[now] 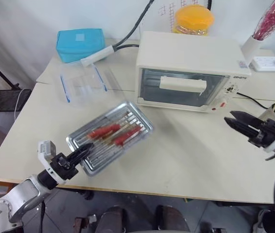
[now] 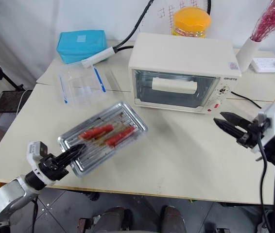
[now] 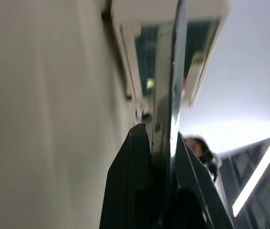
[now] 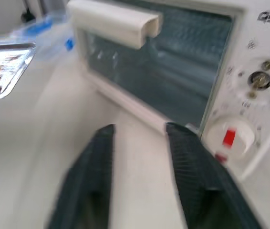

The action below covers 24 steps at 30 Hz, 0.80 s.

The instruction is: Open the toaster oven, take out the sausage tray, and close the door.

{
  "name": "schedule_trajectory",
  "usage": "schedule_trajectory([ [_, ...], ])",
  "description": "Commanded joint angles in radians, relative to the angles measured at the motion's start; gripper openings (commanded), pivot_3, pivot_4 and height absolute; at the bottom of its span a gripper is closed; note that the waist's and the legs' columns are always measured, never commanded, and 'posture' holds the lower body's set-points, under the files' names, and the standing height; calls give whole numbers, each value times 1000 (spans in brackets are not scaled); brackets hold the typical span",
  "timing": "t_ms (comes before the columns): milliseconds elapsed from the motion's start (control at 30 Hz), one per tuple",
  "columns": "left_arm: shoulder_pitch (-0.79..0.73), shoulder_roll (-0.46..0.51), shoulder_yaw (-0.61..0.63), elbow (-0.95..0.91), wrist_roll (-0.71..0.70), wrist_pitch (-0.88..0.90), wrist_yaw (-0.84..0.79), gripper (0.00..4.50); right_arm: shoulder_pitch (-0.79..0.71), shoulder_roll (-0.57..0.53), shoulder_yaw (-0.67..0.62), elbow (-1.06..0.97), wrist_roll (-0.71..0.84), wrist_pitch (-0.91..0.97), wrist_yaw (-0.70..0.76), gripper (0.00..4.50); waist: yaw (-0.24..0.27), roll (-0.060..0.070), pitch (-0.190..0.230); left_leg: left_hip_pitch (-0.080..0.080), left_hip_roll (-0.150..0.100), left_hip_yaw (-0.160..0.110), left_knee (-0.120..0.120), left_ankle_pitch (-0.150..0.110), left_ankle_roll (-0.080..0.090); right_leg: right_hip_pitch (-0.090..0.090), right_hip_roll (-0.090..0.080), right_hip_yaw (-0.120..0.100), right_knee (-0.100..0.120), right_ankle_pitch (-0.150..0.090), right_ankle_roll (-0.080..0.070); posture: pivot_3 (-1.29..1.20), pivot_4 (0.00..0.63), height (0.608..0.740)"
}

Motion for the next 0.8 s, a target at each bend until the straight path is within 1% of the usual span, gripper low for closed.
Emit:
schedule_trajectory([
  [33, -111, 71, -117, 88, -30, 58, -31, 0, 176, -13, -95, -112, -36, -74, 88, 3015, 4, 0, 0, 0, 0, 0, 0, 0, 0, 0, 0, 0, -1, 0, 0, 0, 150, 740],
  [67, -145, 86, -149, 114, -30, 70, -31, 0, 221, -10, -111, -128, -44, -91, 103, 3425, 5, 0, 0, 0, 0, 0, 0, 0, 0, 0, 0, 1, -1, 0, 0, 0, 150, 740],
  [167, -273, 104, -259, 213, -30, 98, -12, 0, 337, 19, -164, -177, -54, -119, 106, 4449, -2, 0, 0, 0, -1, 2, -1, 0, 0, 0, 0, 1, 1, 1, 1, 0, 150, 740],
  [300, -448, 70, -403, 339, -16, 112, 23, 0, 446, 67, -233, -237, -41, -123, 86, 4484, -3, 0, 0, 1, -1, 2, -1, 0, -1, 0, 0, 1, 2, 1, 1, 0, 150, 740],
  [433, -607, -21, -490, 465, 124, 133, 8, 0, 540, 118, -285, -297, -31, -124, 69, 4484, 3, 0, 0, 1, -2, 2, 0, 0, -1, 0, 0, 0, 2, 1, 2, 0, 150, 740],
  [633, -746, -160, -536, 597, 384, 136, -34, 0, 634, 168, -337, -359, -7, -123, 51, 4484, 2, 0, 0, 1, -2, 4, -2, 0, 0, -1, 2, -3, 0, 1, 3, 0, 150, 740],
  [800, -800, -211, -540, 628, 584, 147, -111, 0, 662, 172, -346, -387, 4, -120, 39, 4484, 17, 2, -1, 2, -3, 4, -1, 0, 0, 0, 1, -2, -3, 2, 4, 0, 150, 740],
])
